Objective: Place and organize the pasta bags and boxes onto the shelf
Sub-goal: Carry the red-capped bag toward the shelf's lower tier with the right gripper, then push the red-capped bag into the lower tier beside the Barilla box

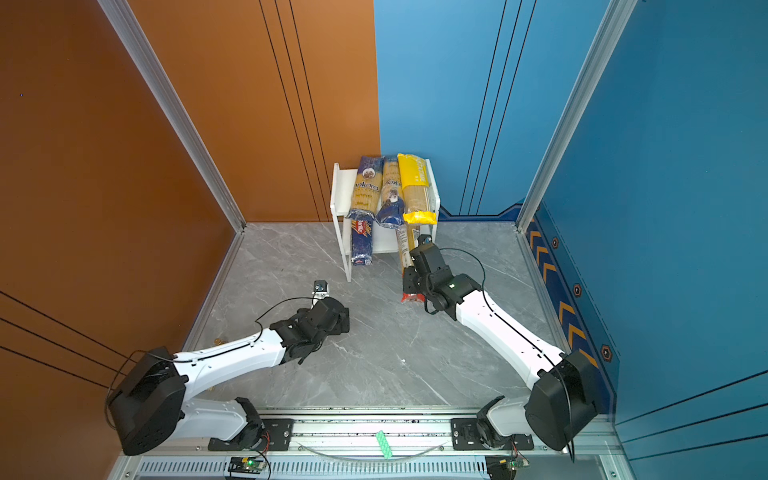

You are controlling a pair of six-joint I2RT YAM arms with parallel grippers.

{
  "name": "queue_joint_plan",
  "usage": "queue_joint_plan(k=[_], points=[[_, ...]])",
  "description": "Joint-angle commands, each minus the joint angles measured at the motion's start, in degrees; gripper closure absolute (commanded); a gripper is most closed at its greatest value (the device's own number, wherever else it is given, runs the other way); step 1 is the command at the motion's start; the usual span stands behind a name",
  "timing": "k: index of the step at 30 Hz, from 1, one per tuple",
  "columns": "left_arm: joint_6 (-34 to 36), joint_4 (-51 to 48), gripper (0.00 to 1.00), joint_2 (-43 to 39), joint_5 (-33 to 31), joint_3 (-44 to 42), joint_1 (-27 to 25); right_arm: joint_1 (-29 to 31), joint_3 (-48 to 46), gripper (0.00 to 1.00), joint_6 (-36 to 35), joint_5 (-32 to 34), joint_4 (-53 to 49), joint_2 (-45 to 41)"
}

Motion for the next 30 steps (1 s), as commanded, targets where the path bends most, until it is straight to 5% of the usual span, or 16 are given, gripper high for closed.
queue_joint_plan(k=[1, 30], points=[[-0.8, -1.5, 0.02, -0.9, -1.6, -0.8, 0.3, 0.5, 2.1, 1.00, -0.9, 1.4, 11.0, -0.9], [-0.8, -1.3, 0.02, -0.6, -1.4, -1.0, 0.5, 1.3, -1.6, 1.00, -2.1, 1.9, 20.5, 1.7]])
